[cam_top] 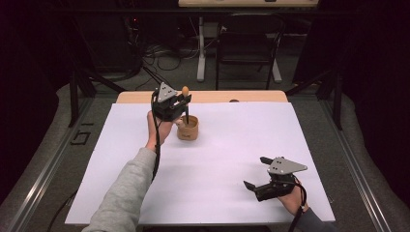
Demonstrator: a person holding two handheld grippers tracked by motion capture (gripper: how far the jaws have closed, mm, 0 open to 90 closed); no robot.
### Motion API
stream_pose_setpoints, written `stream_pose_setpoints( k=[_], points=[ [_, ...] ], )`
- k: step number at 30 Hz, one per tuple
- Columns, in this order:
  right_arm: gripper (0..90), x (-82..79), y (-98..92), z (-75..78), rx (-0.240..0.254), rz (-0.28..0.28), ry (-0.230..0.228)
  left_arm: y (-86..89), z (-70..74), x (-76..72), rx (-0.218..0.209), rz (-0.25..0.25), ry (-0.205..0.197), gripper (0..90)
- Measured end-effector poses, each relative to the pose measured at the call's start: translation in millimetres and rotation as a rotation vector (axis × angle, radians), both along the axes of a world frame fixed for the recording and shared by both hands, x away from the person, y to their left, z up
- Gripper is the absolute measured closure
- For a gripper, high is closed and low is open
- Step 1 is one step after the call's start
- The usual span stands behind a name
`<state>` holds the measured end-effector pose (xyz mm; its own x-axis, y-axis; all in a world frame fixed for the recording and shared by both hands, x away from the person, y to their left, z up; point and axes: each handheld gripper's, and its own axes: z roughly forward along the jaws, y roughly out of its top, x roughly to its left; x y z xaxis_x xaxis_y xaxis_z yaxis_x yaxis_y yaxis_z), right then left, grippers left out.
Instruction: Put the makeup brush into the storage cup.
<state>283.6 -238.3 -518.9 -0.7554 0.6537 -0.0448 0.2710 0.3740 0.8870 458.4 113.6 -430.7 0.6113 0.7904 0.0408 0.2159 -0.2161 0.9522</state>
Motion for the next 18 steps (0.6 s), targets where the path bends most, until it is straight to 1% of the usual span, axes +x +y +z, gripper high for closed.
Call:
stream_pose_setpoints(
  k=[4,6,7,8,9,10,12,13,14,15,17,18],
  points=[
    [0.0,-0.2,0.0,0.1,0.0,0.002,0.0,-1.0,-2.4,1.9,0.008,0.004,0.008,77.9],
    [0.0,-0.3,-0.3,0.2,0.001,0.003,0.0,-0.6,-3.4,2.9,0.006,-0.002,0.018,76.6],
    [0.0,-0.3,-0.4,0.2,0.002,0.002,-0.002,-0.1,-3.8,4.0,0.003,-0.014,0.036,69.2],
    [0.0,-0.2,-0.6,0.3,0.005,0.004,-0.004,0.0,-4.4,4.6,0.015,-0.018,0.055,56.7],
    [0.0,-0.5,-1.0,0.7,0.002,0.0,-0.004,0.0,-4.9,4.5,0.03,-0.011,0.07,44.7],
    [0.0,-0.5,-1.4,1.0,0.003,-0.001,-0.007,0.6,-5.3,3.8,0.038,-0.008,0.08,33.8],
    [0.0,-0.3,-2.0,1.4,0.008,-0.004,-0.008,3.8,-5.2,-0.7,0.047,-0.002,0.07,19.1],
    [0.0,-0.2,-2.3,1.5,0.008,-0.005,-0.008,5.5,-4.3,-2.7,0.044,-0.009,0.073,14.9],
    [0.0,-0.1,-2.7,1.8,0.009,-0.003,-0.004,6.9,-3.3,-5.5,0.044,-0.009,0.066,14.9],
    [0.0,-0.4,-3.0,2.3,0.0,-0.009,-0.002,8.0,-1.9,-8.2,0.052,-0.006,0.061,12.8],
    [0.0,-0.3,-2.7,1.9,0.011,-0.006,-0.008,10.3,0.3,-13.7,0.048,-0.022,0.059,10.2],
    [0.0,-0.2,-2.7,1.9,0.014,-0.007,-0.009,11.1,1.5,-17.1,0.056,-0.024,0.058,9.4]
  ],
)
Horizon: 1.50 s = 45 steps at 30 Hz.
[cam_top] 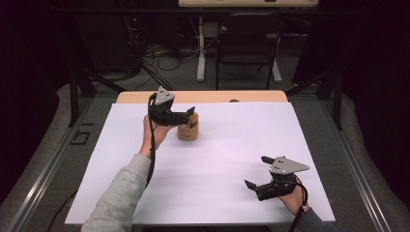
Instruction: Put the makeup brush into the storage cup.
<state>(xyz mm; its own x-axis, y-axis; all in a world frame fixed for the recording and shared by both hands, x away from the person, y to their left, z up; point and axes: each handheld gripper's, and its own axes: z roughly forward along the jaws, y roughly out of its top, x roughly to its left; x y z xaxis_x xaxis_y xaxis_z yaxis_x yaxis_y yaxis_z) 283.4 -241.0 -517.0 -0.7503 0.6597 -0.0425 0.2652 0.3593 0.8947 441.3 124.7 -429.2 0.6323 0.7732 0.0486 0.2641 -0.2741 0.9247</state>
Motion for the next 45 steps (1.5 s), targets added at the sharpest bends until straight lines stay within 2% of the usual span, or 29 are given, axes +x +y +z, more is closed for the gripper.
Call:
stream_pose_setpoints(
  k=[9,12,23,38,45],
  points=[
    [0.0,0.4,-1.1,1.3,0.008,-0.006,-0.003,8.4,6.9,-28.6,0.012,-0.058,-0.019,3.8],
    [0.0,0.4,-2.0,1.9,0.019,-0.011,-0.005,12.2,8.2,-36.3,0.009,-0.061,-0.023,3.1],
    [0.0,-0.8,-4.0,5.6,0.043,-0.02,-0.022,23.2,8.0,-61.0,0.029,-0.066,-0.037,2.5],
    [0.0,-1.9,-4.5,8.0,0.054,-0.028,-0.034,47.1,4.8,-92.9,0.052,-0.05,-0.021,1.1],
    [0.0,-2.4,-4.9,9.3,0.057,-0.031,-0.041,59.9,-2.4,-106.3,0.054,-0.035,-0.012,0.8]
  ],
)
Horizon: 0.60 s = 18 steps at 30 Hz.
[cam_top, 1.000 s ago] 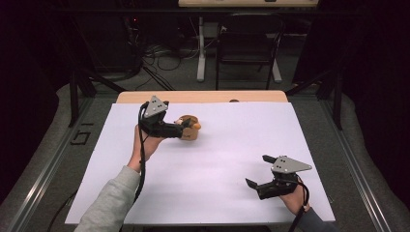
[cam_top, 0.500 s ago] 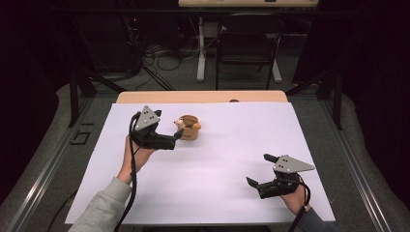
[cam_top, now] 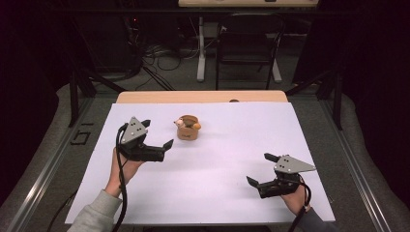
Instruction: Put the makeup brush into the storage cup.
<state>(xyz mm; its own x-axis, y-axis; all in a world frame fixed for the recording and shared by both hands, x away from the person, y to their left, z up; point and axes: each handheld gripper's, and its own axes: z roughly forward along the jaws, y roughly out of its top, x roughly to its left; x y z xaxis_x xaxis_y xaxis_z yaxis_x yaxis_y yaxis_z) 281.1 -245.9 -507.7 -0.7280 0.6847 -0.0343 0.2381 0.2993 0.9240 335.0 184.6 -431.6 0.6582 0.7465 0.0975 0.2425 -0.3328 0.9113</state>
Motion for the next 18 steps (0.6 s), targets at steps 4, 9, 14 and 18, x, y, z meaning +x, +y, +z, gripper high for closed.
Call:
stream_pose_setpoints(
  k=[4,9,14,18],
  points=[
    [0.0,0.5,-0.9,-0.2,-0.004,0.002,0.007,9.5,-8.3,-6.0,-0.001,0.004,0.02,0.4],
    [0.0,0.3,-0.5,0.0,0.003,-0.003,-0.005,21.9,-17.3,-15.5,0.002,0.025,0.031,0.4],
    [0.0,0.3,0.1,0.0,0.001,-0.002,-0.008,31.0,-21.0,-22.7,-0.001,0.041,0.035,0.3],
    [0.0,0.3,0.4,-0.2,0.001,-0.001,-0.01,35.4,-25.4,-29.1,0.0,0.047,0.038,0.3]
  ],
)
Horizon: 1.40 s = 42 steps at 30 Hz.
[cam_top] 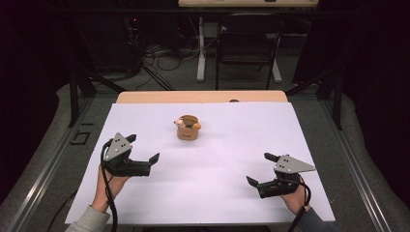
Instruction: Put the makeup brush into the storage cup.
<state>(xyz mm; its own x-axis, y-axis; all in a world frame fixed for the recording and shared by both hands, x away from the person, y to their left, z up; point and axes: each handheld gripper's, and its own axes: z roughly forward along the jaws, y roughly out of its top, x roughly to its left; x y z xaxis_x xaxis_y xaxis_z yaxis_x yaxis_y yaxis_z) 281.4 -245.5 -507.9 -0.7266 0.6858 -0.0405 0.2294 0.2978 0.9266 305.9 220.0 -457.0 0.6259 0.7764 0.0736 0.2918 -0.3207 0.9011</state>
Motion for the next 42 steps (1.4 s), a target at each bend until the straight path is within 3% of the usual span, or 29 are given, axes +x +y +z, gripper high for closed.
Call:
stream_pose_setpoints(
  k=[19,22,29,32,42],
  points=[
    [0.0,-0.9,0.2,0.1,-0.014,0.005,-0.009,18.5,-25.9,-25.1,-0.012,0.028,0.045,0.3],
    [0.0,-0.7,0.1,0.2,-0.012,0.001,-0.013,20.1,-30.9,-27.5,0.002,0.061,0.051,0.1],
    [0.0,-0.4,-0.7,0.8,-0.011,0.004,-0.017,23.8,-41.3,-33.6,-0.02,0.1,0.049,0.1],
    [0.0,0.2,-1.7,1.0,-0.007,0.001,-0.023,23.5,-46.6,-35.4,0.01,0.109,0.073,0.1],
    [0.0,0.8,-1.2,2.0,-0.005,0.007,-0.02,25.5,-63.9,-43.3,0.016,0.139,0.089,0.1]
  ],
)
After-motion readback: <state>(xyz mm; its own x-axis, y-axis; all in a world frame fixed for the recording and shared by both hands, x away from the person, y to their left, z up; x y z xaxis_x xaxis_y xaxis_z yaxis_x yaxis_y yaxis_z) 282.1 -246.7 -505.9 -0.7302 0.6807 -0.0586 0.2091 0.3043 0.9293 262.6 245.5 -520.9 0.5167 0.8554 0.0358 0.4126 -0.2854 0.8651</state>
